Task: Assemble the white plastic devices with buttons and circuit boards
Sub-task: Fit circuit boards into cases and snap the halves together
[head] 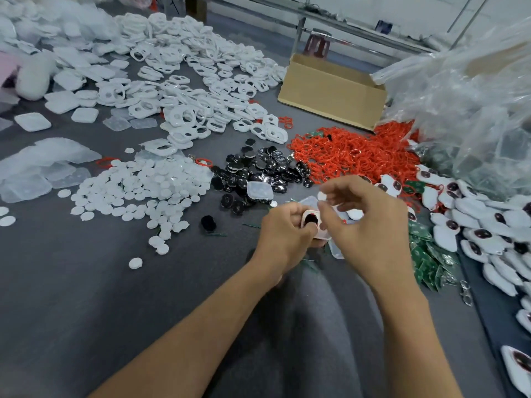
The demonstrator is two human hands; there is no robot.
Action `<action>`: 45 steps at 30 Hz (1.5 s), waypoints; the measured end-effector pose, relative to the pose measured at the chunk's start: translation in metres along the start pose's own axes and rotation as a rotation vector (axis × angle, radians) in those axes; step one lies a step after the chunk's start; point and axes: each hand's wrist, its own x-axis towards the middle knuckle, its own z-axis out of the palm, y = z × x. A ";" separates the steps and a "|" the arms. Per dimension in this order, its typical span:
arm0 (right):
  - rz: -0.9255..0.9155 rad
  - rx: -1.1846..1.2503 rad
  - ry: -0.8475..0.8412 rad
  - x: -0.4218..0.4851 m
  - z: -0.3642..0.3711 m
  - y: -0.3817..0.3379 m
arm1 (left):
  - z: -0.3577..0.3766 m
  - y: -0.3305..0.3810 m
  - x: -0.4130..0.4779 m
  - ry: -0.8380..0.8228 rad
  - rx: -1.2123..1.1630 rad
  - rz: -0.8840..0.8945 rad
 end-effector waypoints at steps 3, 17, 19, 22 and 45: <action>0.036 -0.179 -0.052 -0.008 -0.006 0.024 | 0.003 0.001 -0.001 0.016 -0.035 -0.033; 0.215 -0.147 -0.204 -0.007 0.009 0.042 | 0.005 0.000 -0.001 0.039 0.062 -0.009; 0.210 -0.141 -0.194 -0.008 0.009 0.042 | 0.005 0.001 -0.001 0.037 0.036 -0.018; 0.210 -0.129 -0.164 -0.008 0.010 0.043 | 0.005 0.000 -0.001 0.025 0.016 -0.027; 0.450 0.383 -0.079 -0.017 0.011 0.051 | 0.003 0.006 -0.005 0.039 -0.036 -0.033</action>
